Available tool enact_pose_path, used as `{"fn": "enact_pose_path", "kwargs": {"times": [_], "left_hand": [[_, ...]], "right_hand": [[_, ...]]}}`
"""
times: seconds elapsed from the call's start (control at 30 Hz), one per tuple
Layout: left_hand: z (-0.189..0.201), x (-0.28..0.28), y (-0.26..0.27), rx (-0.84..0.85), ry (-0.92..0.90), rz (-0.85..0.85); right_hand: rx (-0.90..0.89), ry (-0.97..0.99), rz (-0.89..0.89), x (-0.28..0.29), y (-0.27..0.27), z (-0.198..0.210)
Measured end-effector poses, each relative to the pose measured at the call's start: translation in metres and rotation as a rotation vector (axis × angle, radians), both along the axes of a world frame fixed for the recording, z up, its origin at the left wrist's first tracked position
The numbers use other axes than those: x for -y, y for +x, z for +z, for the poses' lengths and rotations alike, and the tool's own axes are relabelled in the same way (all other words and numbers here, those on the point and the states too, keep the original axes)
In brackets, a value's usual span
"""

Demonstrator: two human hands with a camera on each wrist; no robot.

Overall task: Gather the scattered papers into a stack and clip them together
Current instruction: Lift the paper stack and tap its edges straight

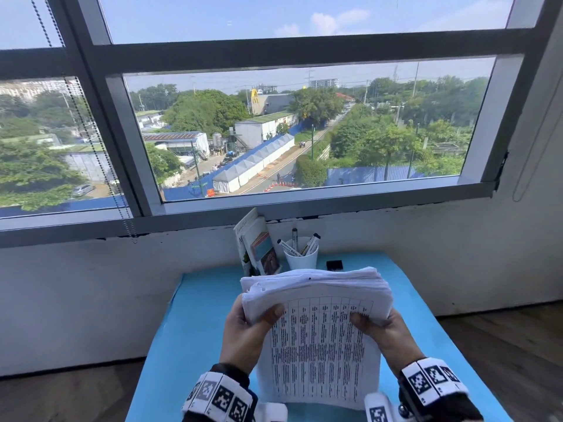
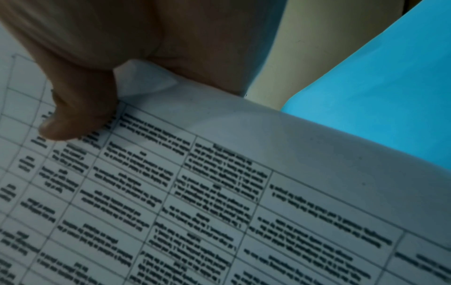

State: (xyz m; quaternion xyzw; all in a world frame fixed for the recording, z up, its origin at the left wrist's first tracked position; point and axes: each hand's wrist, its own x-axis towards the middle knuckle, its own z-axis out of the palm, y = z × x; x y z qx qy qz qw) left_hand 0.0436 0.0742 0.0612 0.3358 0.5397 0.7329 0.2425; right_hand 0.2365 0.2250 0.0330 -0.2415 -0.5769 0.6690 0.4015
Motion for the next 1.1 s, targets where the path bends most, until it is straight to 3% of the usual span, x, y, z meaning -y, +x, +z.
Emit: {"fn": "enact_pose_path", "kwargs": {"times": [0.3, 0.53, 0.77, 0.97, 1.1], "left_hand": [[-0.004, -0.015, -0.006, -0.044, -0.083, 0.128], [-0.013, -0.018, -0.003, -0.136, -0.209, 0.165], [-0.016, -0.014, -0.005, -0.181, -0.232, 0.145], [-0.031, -0.006, -0.018, -0.014, -0.098, -0.024], [-0.04, -0.01, -0.016, -0.086, -0.149, 0.002]], "right_hand": [[-0.025, -0.032, -0.032, -0.011, -0.004, -0.001], [0.073, -0.034, -0.001, -0.012, -0.005, -0.002], [0.072, -0.065, -0.009, -0.009, -0.001, -0.005], [-0.013, -0.032, 0.007, -0.011, 0.005, 0.007], [0.009, -0.048, 0.035, -0.01, 0.005, 0.003]]}}
